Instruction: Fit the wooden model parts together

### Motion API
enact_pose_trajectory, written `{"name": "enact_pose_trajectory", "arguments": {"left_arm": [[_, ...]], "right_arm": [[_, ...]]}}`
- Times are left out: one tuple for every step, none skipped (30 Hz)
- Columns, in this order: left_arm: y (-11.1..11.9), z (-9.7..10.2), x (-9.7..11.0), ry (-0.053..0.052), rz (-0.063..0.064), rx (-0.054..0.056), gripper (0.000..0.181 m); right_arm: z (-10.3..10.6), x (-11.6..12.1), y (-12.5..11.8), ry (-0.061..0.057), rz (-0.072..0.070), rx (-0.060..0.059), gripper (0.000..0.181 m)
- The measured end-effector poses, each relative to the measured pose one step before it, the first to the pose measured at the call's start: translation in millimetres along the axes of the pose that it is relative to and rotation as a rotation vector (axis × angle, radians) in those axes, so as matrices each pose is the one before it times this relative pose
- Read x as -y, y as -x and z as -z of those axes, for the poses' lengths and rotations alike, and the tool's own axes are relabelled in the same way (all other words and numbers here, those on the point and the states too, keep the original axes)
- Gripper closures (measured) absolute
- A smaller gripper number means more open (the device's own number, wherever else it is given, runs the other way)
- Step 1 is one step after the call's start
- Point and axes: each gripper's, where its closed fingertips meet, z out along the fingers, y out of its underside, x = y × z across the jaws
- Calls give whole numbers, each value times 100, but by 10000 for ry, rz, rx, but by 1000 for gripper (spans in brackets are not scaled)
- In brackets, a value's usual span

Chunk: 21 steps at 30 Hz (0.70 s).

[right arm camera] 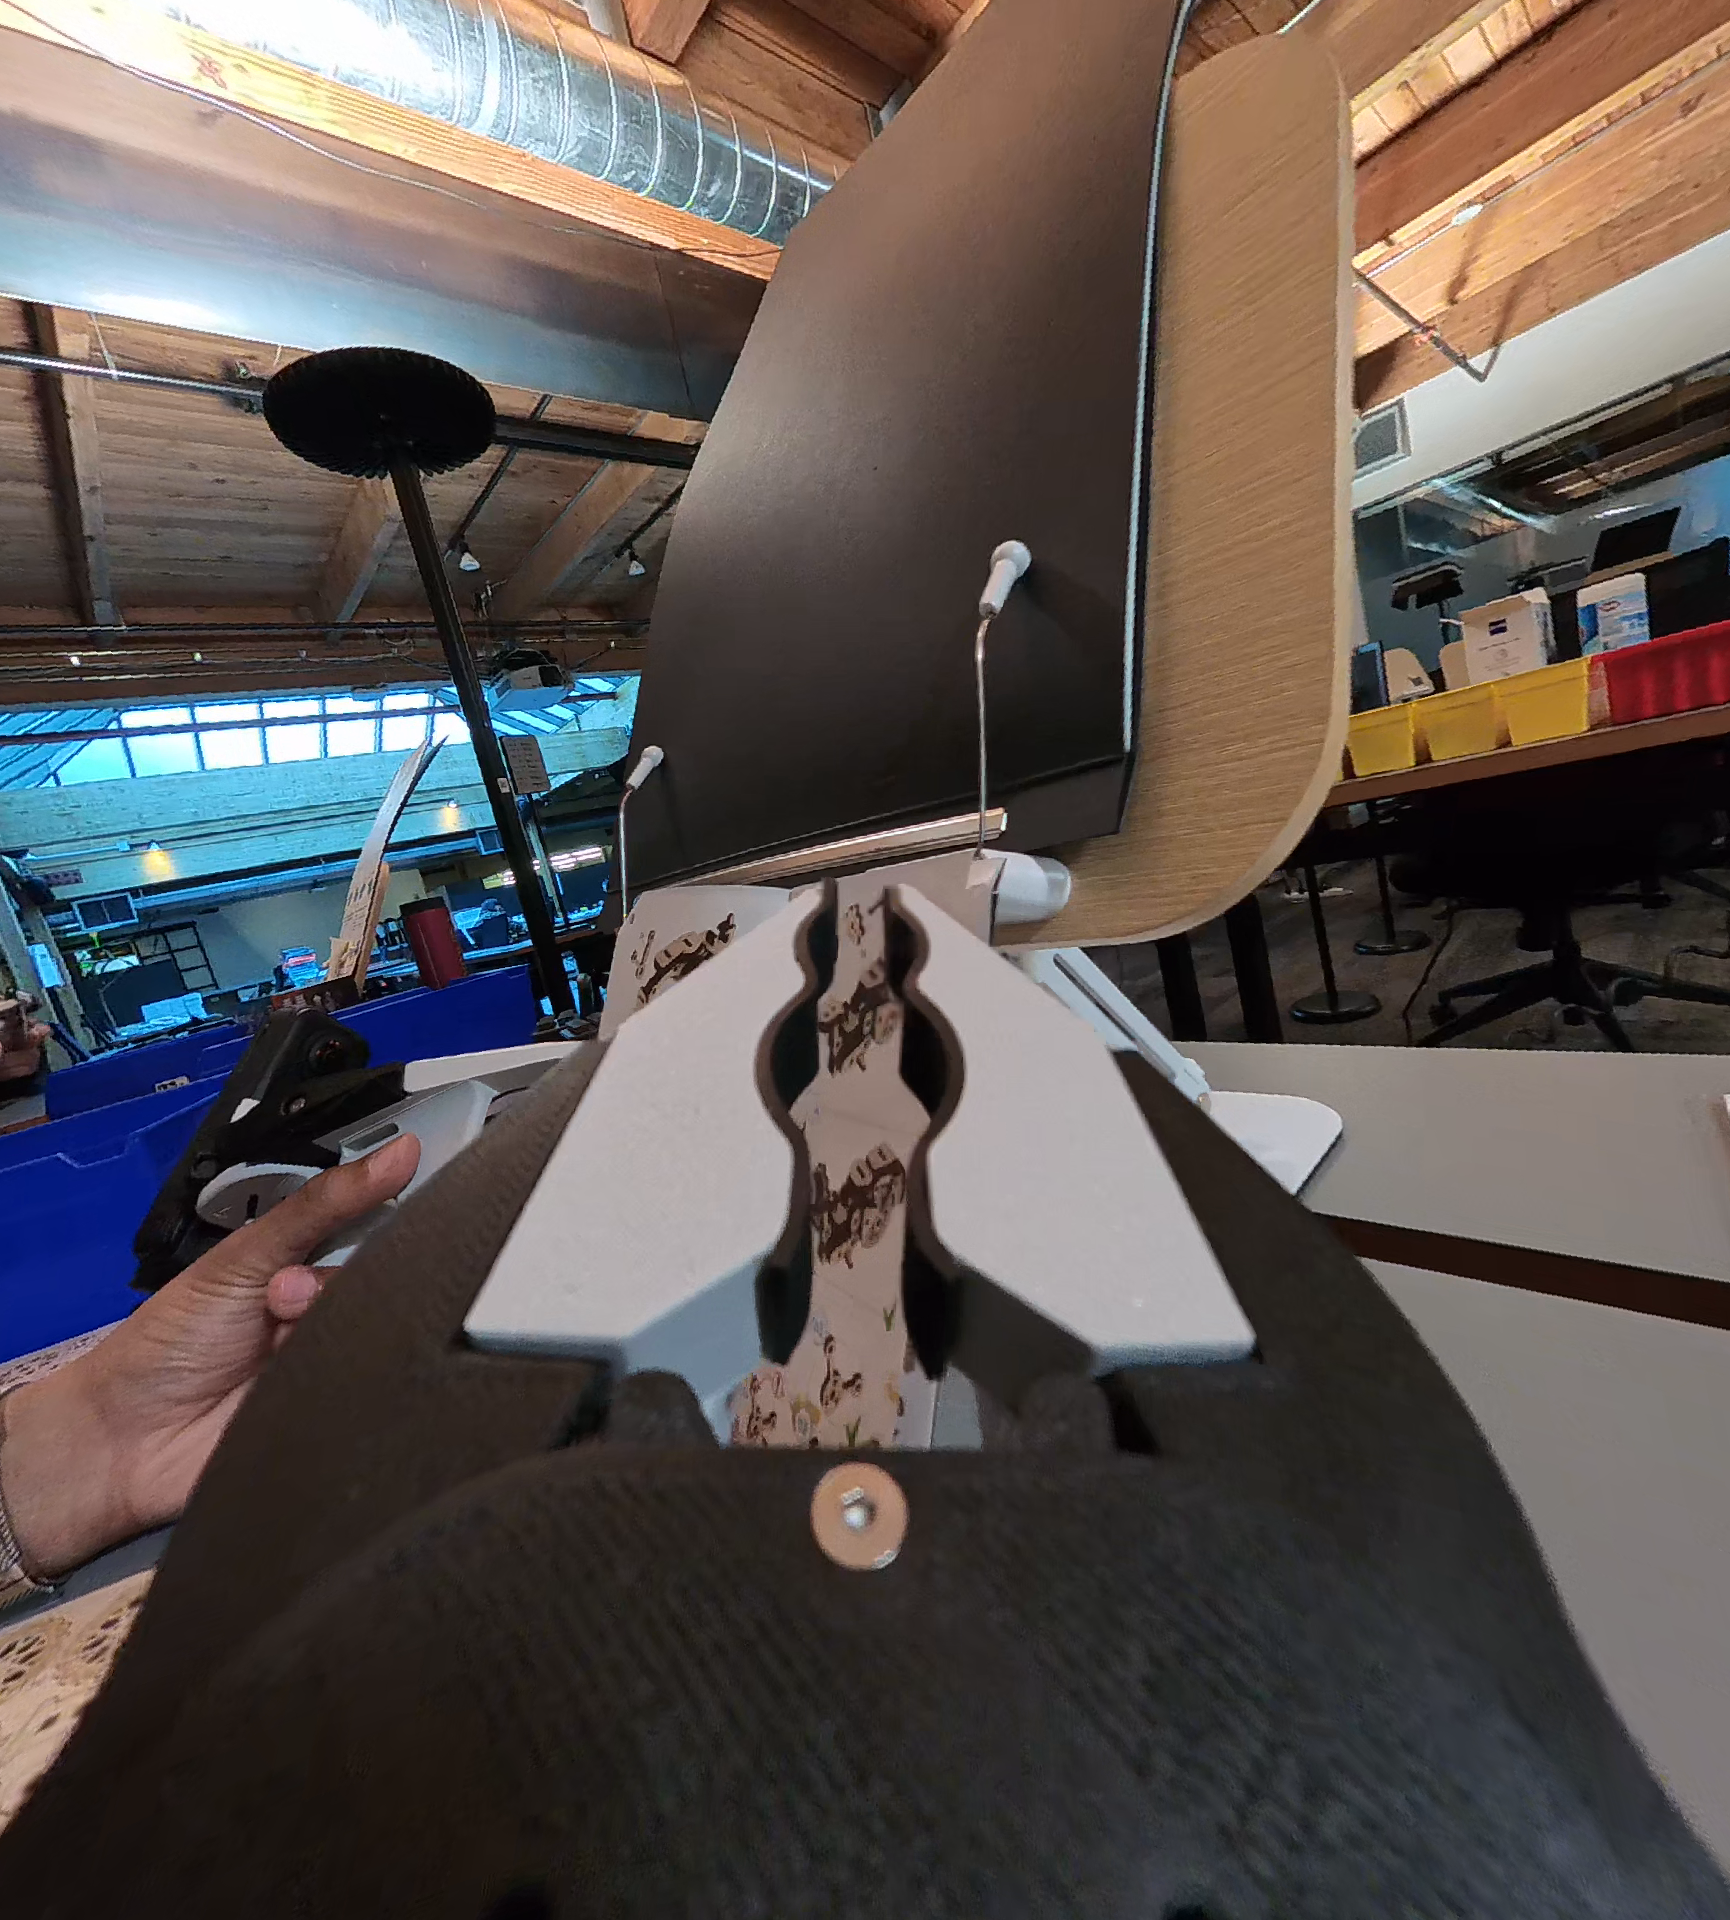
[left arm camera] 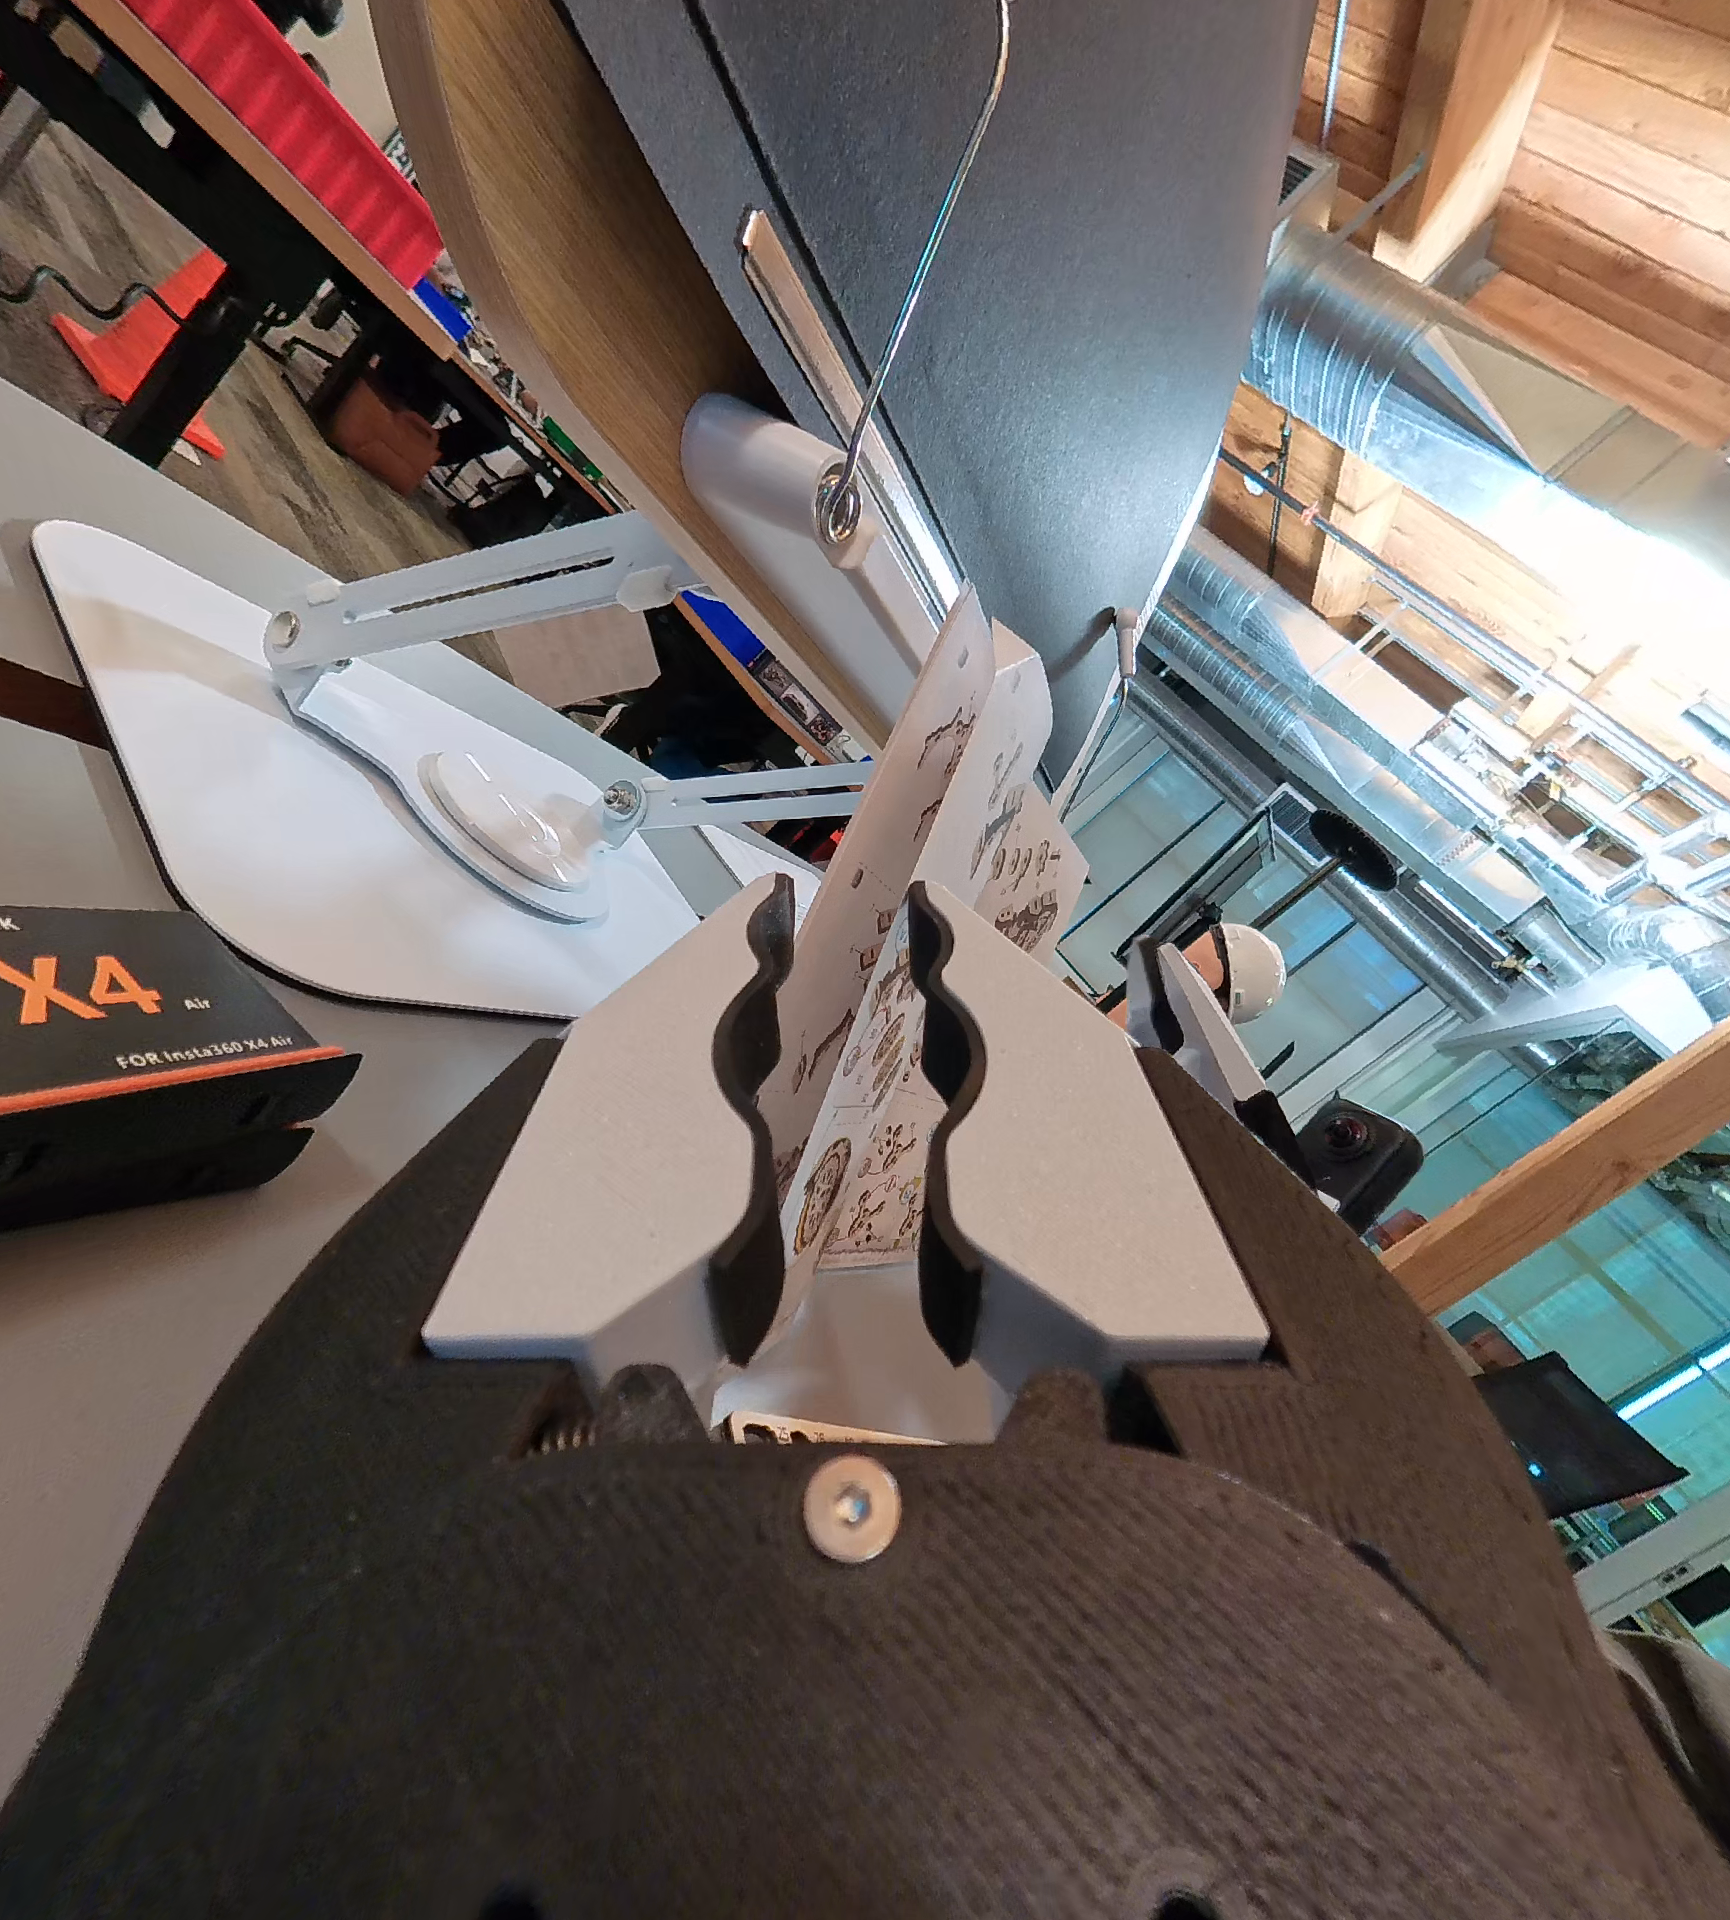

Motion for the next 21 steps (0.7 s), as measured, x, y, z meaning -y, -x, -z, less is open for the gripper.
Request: {"name": "enact_pose_trajectory", "arguments": {"left_arm": [[2, -3, -15, 8, -7, 8, 162], [5, -17, -28, 21, -14, 9, 162], [-14, -23, -57, 28, -28, 9, 161], [-9, -17, -44, 26, -37, 13, 161], [-14, -27, -47, 25, -35, 10, 161], [-3, -12, -38, 19, -25, 7, 160], [-10, -4, -9, 9, -11, 3, 160], [5, 0, -2, -3, 2, -1, 160], [9, 13, 16, -7, 8, -1, 160], [-5, -1, 2, -2, 3, -2, 160], [-9, 2, -1, 1, -5, 1, 160], [1, 2, -1, 5, -9, 1, 160], [-11, -1, -17, 5, -12, 2, 160], [-5, -3, -14, 3, -18, 3, 160], [-12, -5, -6, 7, -18, -2, 160], [-47, -3, -8, 4, -24, -15, 158], [-31, 2, 1, -5, -23, -9, 158], [-58, 10, 7, -7, -26, -30, 157], [-92, 19, 14, -14, -32, -42, 156], [-65, 10, 6, -15, -30, -27, 154], [-44, -6, -7, -6, -20, -21, 153]], "right_arm": [[-37, -25, -138, 10, -83, -59, 171], [-22, -39, -173, 25, -93, -76, 167], [-39, -41, -189, 26, -114, -88, 162], [-52, -62, -191, 41, -153, -66, 157], [-77, -140, -270, 91, -236, -112, 147], [-153, -249, -363, 168, -315, -152, 132], [-203, -330, -339, 229, -357, -101, 119], [-190, -362, -235, 251, -364, -22, 112], [-176, -354, -146, 245, -331, 41, 107], [-165, -331, -53, 229, -279, 82, 105], [-136, -289, -42, 201, -231, 79, 104], [-122, -246, -76, 166, -199, 37, 103], [-101, -194, -101, 134, -180, 12, 104], [-86, -180, -149, 118, -200, -3, 105], [-70, -157, -115, 108, -212, 37, 106], [-43, -110, -93, 79, -202, 67, 106], [-14, -26, -96, 25, -162, 46, 107], [34, 39, -57, -23, -100, 38, 109], [50, 59, -1, -45, -39, 27, 111], [44, 51, 26, -38, 9, 14, 112], [24, 20, 57, -21, 39, 16, 112]]}}
